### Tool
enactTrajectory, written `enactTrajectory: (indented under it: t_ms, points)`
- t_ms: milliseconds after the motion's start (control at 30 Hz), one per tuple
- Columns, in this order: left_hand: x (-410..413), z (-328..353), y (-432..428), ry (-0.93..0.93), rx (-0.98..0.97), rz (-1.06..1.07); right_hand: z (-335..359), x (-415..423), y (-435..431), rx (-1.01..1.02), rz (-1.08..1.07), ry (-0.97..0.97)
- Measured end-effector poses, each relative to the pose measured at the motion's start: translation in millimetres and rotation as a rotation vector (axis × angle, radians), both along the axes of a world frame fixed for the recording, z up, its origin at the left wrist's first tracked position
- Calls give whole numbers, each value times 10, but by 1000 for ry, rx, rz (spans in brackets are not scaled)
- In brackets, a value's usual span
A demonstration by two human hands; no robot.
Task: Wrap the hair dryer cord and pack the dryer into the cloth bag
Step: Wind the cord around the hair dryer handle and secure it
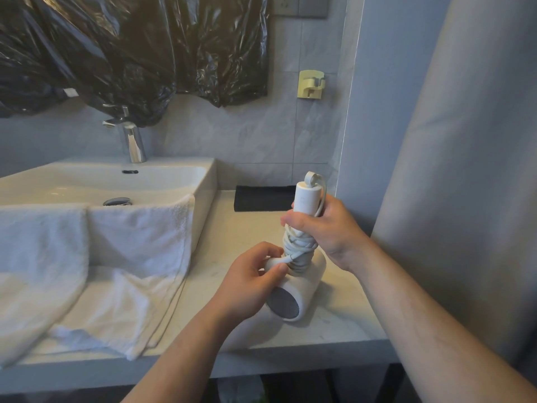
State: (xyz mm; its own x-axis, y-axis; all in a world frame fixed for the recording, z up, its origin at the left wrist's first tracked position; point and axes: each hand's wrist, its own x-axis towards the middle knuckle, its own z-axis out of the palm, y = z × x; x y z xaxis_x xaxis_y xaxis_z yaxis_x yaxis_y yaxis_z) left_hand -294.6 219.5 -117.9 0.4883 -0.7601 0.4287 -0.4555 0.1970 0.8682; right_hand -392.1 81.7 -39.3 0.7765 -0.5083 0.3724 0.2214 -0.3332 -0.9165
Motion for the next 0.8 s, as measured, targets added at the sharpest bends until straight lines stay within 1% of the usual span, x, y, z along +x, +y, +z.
enactTrajectory:
  t_ms: [100, 233, 300, 400, 533, 700, 800]
  points:
    - [59, 38, 7, 3, 42, -40, 29, -14, -37, -4, 55, 19]
    - [112, 69, -10, 42, 67, -91, 49, -65, -118, 56, 279, 107]
    - [115, 63, -11, 73, 60, -86, 10, -65, -156, 56, 344, 157]
    - [110, 39, -17, 84, 67, -68, -66, -40, -143, -4, 340, 178]
    - [88, 23, -11, 87, 67, -63, -122, -36, -92, -28, 267, 126]
    - [70, 25, -35, 55, 86, -84, -118, -83, -141, 79, 399, 120]
    - [57, 16, -48, 32, 91, -60, -100, -95, -173, 68, 430, 153]
